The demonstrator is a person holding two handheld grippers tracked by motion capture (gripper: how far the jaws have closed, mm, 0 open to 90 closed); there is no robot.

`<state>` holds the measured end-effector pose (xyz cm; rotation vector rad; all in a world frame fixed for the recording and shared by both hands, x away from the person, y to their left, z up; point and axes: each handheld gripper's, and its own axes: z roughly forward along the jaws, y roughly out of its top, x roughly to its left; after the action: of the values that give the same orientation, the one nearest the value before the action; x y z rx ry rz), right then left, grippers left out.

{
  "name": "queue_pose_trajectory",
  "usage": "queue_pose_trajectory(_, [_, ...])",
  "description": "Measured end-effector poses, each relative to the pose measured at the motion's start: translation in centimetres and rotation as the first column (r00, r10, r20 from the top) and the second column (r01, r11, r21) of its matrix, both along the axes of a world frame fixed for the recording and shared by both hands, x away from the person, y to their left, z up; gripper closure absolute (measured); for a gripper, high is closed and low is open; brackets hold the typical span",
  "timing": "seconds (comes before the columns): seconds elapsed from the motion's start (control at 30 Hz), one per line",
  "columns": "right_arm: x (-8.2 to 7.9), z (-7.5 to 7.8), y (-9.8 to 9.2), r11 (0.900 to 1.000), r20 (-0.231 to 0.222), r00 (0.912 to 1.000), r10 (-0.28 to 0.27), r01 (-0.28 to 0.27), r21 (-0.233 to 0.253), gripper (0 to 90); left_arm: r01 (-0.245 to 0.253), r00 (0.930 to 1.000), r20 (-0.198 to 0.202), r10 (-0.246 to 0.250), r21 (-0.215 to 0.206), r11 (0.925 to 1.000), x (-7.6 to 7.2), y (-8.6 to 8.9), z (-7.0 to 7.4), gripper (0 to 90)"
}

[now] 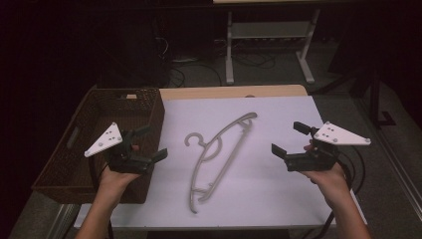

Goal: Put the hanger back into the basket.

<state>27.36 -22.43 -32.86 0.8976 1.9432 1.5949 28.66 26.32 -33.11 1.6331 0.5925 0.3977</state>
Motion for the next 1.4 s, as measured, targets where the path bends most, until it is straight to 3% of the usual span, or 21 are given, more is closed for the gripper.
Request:
queue_pose_trajectory(0.13, [0.0, 0.0, 0.1, 1.0, -0.001, 1.0, 0.003, -0.003, -0.006, 0.0, 0.008, 1.0, -0.005, -0.008, 0.003, 1.0, -0.1, -0.4, 0.3, 0.0])
queue_pose_trajectory(0.37, [0.0, -0.3, 0.5, 1.0, -0.012, 0.9999, -0.001, 0.0, -0.027, 0.0, 0.032, 0.9991, -0.028, -0.031, 0.06, 0.9977, -0.5, -2.4, 0.3, 0.0])
queue_pose_trajectory(0.67, [0.4, -1.3, 0.8, 0.999, -0.041, 0.9992, 0.005, -0.008, -0.05, 0.0, 0.025, 0.9962, -0.086, -0.013, 0.14, 0.9898, -0.2, -4.3, -0.2, 0.0])
queue_pose_trajectory(0.93, [0.6, -2.5, 1.2, 0.997, -0.074, 0.9972, 0.003, -0.008, -0.076, 0.0, 0.028, 0.9902, -0.14, -0.004, 0.164, 0.986, 0.2, -5.1, -1.1, 0.0])
queue_pose_trajectory(1.4, [0.6, -4.0, 1.7, 0.995, -0.112, 0.9935, 0.022, -0.033, -0.099, 0.0, 0.044, 0.9819, -0.189, -0.003, 0.217, 0.9753, 1.0, -7.1, -2.7, 0.0])
